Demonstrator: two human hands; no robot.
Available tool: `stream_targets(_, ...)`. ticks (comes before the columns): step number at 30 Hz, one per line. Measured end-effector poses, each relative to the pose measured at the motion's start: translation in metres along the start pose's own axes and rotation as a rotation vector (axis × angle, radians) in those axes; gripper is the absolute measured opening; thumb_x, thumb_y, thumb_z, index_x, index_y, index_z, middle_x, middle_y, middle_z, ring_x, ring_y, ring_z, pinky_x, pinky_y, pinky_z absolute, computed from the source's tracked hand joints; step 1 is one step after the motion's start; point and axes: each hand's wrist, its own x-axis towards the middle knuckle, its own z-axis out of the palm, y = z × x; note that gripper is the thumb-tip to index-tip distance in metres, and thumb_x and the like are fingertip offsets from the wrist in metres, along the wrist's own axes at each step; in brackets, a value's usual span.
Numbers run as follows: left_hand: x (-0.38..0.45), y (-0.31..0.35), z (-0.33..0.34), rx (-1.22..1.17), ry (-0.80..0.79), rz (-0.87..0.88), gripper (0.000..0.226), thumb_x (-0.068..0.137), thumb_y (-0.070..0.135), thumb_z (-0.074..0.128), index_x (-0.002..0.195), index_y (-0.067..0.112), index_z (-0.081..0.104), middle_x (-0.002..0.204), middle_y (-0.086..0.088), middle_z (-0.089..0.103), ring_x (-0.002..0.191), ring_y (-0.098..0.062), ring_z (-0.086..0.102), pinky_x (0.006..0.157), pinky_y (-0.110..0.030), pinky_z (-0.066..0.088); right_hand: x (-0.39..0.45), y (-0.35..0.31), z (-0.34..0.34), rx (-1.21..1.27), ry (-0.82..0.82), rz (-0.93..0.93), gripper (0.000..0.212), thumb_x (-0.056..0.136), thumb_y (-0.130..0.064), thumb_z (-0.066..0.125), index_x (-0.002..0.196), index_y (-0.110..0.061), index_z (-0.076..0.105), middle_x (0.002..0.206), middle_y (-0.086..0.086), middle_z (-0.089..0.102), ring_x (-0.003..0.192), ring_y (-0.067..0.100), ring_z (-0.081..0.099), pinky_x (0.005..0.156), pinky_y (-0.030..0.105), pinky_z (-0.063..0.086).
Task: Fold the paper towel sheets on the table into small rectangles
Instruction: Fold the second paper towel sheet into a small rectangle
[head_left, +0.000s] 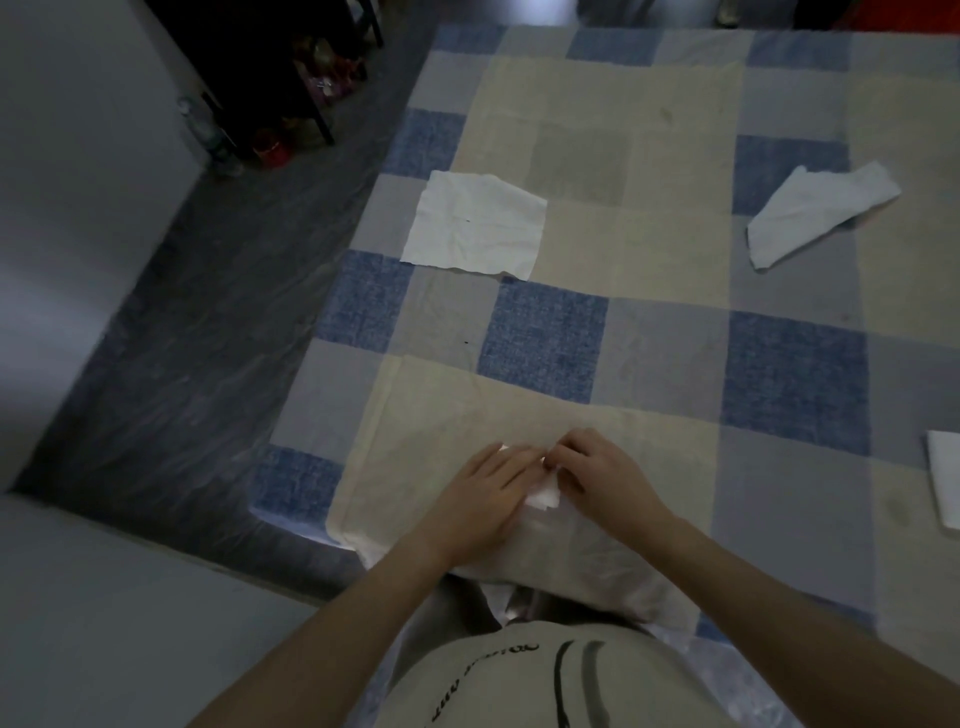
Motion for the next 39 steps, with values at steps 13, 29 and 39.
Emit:
stream_targets(13,-0.002,-0.008,0.006,-0.01,-0.146,-0.151,0.058,0.096,0.03,0.031,0.152,0.017,0.024,0.16,0.002,0.017,0.147,-0.009,0.008,0.116,-0.038,0.003,-0.005,0.008,0.001,-0.069,-0.007,-0.07,0.014,0.088,-0.019,0.053,0.087,-0.011,0.065,0.09,0.005,0.06,0.079,0.025,0.055,0.065,0.036,0.049)
stream_targets(29,-0.001,-0.004,0.016,0.076,-0.137,-0.218,0.056,0.095,0.034,0.035,0.149,0.022,0.022,0.156,-0.001,0.032,0.146,-0.02,0.017,0.112,-0.051,0.013,-0.004,-0.038,0.011,-0.037,0.092,0.15,0.047,0.089,-0.023,0.043,0.133,-0.008,0.049,0.136,0.012,0.05,0.121,0.023,0.047,0.101,0.037,0.042)
stream_targets(39,-0.005,-0.01,0.021,0.159,-0.22,-0.136,0.07,0.088,0.04,0.039,0.152,0.018,0.019,0.159,-0.005,0.019,0.147,-0.023,0.005,0.113,-0.053,0.004,-0.01,-0.061,0.052,-0.189,-0.07,0.21,0.068,0.096,-0.047,0.027,0.152,-0.009,0.015,0.159,0.009,0.011,0.148,0.022,0.007,0.116,0.043,0.009)
